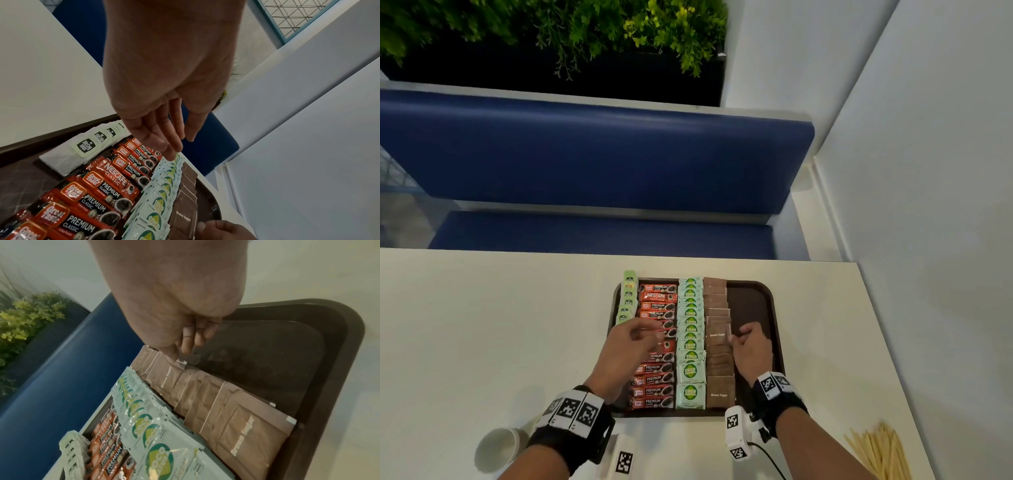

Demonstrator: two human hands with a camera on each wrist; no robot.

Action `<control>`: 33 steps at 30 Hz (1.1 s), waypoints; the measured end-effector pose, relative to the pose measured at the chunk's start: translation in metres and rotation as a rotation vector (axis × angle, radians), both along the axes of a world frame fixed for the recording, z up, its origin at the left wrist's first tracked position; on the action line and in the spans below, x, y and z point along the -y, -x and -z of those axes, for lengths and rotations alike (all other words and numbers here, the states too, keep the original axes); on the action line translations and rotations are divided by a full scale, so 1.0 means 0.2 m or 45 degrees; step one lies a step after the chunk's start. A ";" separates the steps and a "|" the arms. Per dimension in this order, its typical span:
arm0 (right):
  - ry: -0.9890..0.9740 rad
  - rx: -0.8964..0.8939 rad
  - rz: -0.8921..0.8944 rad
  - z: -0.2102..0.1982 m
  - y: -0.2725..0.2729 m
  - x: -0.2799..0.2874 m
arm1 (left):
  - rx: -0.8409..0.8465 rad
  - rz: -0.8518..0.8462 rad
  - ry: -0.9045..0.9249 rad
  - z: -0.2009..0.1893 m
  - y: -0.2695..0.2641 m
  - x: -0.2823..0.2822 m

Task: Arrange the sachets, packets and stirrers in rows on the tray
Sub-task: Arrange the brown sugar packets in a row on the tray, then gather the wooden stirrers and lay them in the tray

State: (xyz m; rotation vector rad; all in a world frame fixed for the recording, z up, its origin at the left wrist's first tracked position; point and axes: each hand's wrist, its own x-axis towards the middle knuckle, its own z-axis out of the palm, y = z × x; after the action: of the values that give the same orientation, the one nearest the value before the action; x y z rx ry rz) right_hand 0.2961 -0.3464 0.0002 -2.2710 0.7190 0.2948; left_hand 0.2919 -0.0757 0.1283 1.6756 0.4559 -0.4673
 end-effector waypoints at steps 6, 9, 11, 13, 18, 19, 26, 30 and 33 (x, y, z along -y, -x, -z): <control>-0.025 0.110 0.002 -0.15 0.27 0.03 | 0.049 0.019 -0.076 0.02 -0.05 0.03; -0.112 0.090 -0.036 -0.23 0.49 0.06 | 0.074 0.103 -0.091 0.01 -0.07 0.10; -0.199 0.068 -0.003 -0.27 0.66 0.10 | 0.091 0.209 -0.084 0.01 -0.06 0.18; -0.232 0.027 0.082 -0.31 0.81 0.15 | 0.136 0.347 -0.088 0.01 -0.03 0.30; -0.136 0.032 0.282 -0.40 1.19 0.34 | 0.144 0.650 -0.057 0.01 0.10 0.67; -0.116 0.040 0.342 -0.41 1.26 0.38 | 0.139 0.712 -0.037 0.00 0.14 0.76; 0.187 -0.008 0.660 -0.33 1.47 0.70 | -0.176 1.063 0.198 0.08 0.51 1.27; 0.227 -0.124 0.660 -0.26 1.45 0.90 | -0.419 1.063 0.270 0.10 0.64 1.55; 0.181 -0.224 0.620 -0.20 1.42 1.03 | -0.472 1.011 0.241 0.15 0.67 1.74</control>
State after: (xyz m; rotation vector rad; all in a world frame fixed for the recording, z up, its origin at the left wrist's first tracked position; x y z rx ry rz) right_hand 0.0129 -0.5527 0.0406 -2.1295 1.3891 0.2143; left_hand 0.1574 -0.4229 0.0977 1.5385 -0.0195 -1.3724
